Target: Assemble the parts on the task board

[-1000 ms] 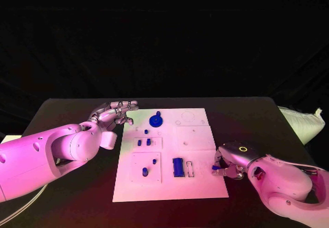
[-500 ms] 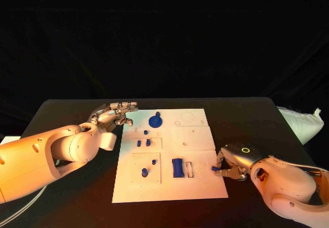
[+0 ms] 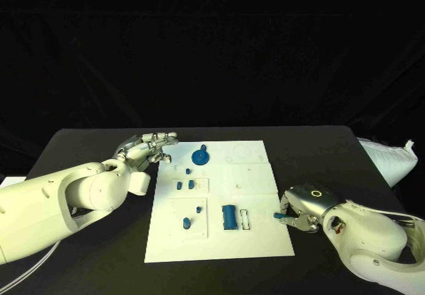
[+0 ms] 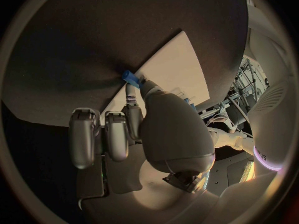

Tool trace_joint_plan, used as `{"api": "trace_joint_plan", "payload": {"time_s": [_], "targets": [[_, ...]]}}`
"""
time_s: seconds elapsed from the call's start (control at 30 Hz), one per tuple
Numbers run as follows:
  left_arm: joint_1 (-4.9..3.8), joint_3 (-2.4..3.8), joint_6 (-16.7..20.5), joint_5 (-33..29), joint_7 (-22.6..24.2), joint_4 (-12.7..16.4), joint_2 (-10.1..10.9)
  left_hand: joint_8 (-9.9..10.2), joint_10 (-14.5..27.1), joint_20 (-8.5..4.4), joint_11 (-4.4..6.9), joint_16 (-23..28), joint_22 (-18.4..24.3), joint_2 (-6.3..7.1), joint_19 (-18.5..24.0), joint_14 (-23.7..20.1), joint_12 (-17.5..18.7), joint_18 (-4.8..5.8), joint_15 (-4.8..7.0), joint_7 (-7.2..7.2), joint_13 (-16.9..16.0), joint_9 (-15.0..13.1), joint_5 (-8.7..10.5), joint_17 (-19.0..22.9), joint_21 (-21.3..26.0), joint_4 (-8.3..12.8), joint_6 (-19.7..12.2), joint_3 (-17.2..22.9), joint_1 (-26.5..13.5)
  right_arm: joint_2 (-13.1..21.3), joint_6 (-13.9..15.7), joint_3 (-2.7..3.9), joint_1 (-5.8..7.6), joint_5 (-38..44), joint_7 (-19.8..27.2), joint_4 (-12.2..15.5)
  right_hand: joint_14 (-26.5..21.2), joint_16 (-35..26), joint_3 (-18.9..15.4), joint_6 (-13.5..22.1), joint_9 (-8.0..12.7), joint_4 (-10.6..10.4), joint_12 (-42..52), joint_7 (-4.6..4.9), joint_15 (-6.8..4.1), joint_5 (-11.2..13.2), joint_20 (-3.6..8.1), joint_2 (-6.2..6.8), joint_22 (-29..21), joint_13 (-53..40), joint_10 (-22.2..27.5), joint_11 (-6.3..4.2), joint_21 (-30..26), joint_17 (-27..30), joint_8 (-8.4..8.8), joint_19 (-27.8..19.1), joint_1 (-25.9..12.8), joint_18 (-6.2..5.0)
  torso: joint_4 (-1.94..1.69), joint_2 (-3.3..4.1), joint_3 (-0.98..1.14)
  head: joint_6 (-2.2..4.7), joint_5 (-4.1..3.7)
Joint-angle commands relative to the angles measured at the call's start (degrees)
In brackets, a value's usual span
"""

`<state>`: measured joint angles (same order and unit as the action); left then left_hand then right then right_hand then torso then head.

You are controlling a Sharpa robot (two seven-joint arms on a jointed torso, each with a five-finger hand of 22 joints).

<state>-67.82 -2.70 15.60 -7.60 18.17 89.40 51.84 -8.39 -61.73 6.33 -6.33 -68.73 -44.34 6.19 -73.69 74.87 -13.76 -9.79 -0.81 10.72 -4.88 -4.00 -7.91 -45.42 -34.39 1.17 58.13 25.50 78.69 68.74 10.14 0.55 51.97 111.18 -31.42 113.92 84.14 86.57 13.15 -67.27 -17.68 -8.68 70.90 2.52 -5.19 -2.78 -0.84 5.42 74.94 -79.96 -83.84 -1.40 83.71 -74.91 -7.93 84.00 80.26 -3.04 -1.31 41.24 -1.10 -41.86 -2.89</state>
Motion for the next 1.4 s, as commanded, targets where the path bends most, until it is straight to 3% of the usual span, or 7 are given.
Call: {"api": "trace_joint_plan", "payload": {"time_s": [0.03,0.23,0.47,0.6,0.87,1.13,1.4], "targets": [[0.0,0.03,-1.1,0.2,0.3,0.1,-0.1,-0.3,0.5,0.13,0.06,0.0,0.1,0.01,0.1,-0.4,-0.4,-0.58,-0.26,-0.15,0.1,0.0,-0.15,0.1,0.3,0.3,-0.5,0.0,-0.1,-0.3,-4.6,-0.58,-0.61,-1.1,-0.6,-0.9,4.7,0.3,1.3,-0.3,-0.3,0.3,0.5,0.16,-0.27,-0.2,0.18,-3.38,7.8,-0.6,-1.8,-0.4,0.3,-9.3,-0.19,2.8,2.8,1.16,-0.06,0.03,-0.07,-0.11,0.0],[0.01,0.03,-1.1,0.2,0.3,0.1,0.0,-0.3,0.5,0.13,0.06,0.0,0.1,0.01,0.1,-0.4,-0.4,-0.58,-0.26,-0.15,0.1,0.0,-0.15,0.1,0.3,0.3,-0.5,0.0,-0.1,-0.4,-3.4,-0.57,-0.6,-1.4,-0.8,-1.0,4.7,0.3,3.4,-0.2,-0.5,-0.1,0.8,0.25,-0.18,-0.4,0.12,-3.8,7.9,-0.8,-2.0,-0.34,0.4,-9.4,-0.05,2.9,1.0,1.2,-0.07,-0.03,-0.08,-0.06,0.08],[0.01,0.03,-1.0,0.2,0.3,0.1,0.0,-0.3,0.5,0.13,0.06,0.0,0.1,0.01,0.1,-0.4,-0.4,-0.58,-0.26,-0.15,0.1,0.0,-0.15,0.1,0.3,0.3,-0.5,0.0,-0.1,-0.1,0.5,-0.47,0.15,-5.5,-1.2,0.4,4.8,0.5,5.1,-0.5,-0.8,-0.6,1.4,0.16,-0.22,-0.7,0.13,-3.03,8.2,-1.1,-2.3,-0.37,0.7,-9.9,-0.09,3.1,-1.2,1.26,-0.08,-0.05,-0.07,-0.07,0.05],[0.01,0.03,-1.0,0.2,0.3,0.1,-0.1,-0.3,0.5,0.13,0.06,0.0,0.1,0.01,0.1,-0.4,-0.4,-0.58,-0.26,-0.15,0.1,0.0,-0.15,0.1,0.3,0.3,-0.5,0.0,-0.1,-0.3,3.6,-0.45,0.98,-11.7,-1.2,1.0,4.9,0.7,5.3,-0.7,-0.9,-2.1,1.2,0.16,-0.19,-3.9,0.1,-1.55,8.4,-1.1,-2.3,-0.35,0.8,-10.1,0.0,3.1,-4.2,1.3,-0.11,-0.02,-0.09,-0.06,0.02],[0.01,0.04,-1.0,0.2,0.4,0.2,-0.1,-0.3,0.5,0.14,0.06,0.0,0.1,-0.09,0.2,-0.4,-0.5,-0.58,-0.27,-0.15,0.1,0.0,-0.15,0.1,0.3,0.3,-0.5,0.0,-0.1,-2.0,9.2,-0.43,1.43,-19.9,-2.1,1.4,4.9,0.8,4.9,-1.1,-1.2,-3.0,1.5,0.09,-0.25,-6.3,0.15,-0.08,8.7,-1.3,-2.5,-0.41,1.0,-10.4,0.02,3.3,-6.7,1.36,-0.11,0.01,-0.13,-0.27,0.1],[0.01,0.04,-0.9,0.2,0.4,0.4,0.0,-0.4,0.6,0.14,0.06,0.0,0.1,-0.13,0.2,-0.4,-0.6,-0.59,-0.27,-0.16,0.1,0.0,-0.15,0.2,0.3,0.3,-0.4,0.0,0.0,-4.1,11.9,-0.45,1.49,-24.8,-2.6,1.1,5.0,1.0,4.4,-1.5,-1.4,-3.2,2.5,0.0,-0.34,-8.6,0.24,0.21,9.0,-1.9,-2.8,-0.49,1.3,-10.7,0.06,3.4,-7.9,1.44,-0.09,0.02,-0.1,-0.5,0.42],[0.01,0.05,-0.9,0.2,0.4,0.5,0.0,-0.4,0.6,0.14,0.06,0.0,0.1,-0.13,0.2,-0.4,-0.6,-0.59,-0.27,-0.16,0.1,0.0,-0.15,0.2,0.3,0.3,-0.4,0.0,0.0,-6.5,12.6,-0.47,1.33,-29.6,-3.1,0.0,5.1,1.2,2.6,-1.8,-1.6,-3.6,3.4,-0.06,-0.39,-13.3,0.32,0.34,9.2,-2.4,-3.1,-0.54,1.5,-11.0,0.16,3.5,-9.9,1.49,-0.07,0.05,-0.07,-0.58,0.63]]}}
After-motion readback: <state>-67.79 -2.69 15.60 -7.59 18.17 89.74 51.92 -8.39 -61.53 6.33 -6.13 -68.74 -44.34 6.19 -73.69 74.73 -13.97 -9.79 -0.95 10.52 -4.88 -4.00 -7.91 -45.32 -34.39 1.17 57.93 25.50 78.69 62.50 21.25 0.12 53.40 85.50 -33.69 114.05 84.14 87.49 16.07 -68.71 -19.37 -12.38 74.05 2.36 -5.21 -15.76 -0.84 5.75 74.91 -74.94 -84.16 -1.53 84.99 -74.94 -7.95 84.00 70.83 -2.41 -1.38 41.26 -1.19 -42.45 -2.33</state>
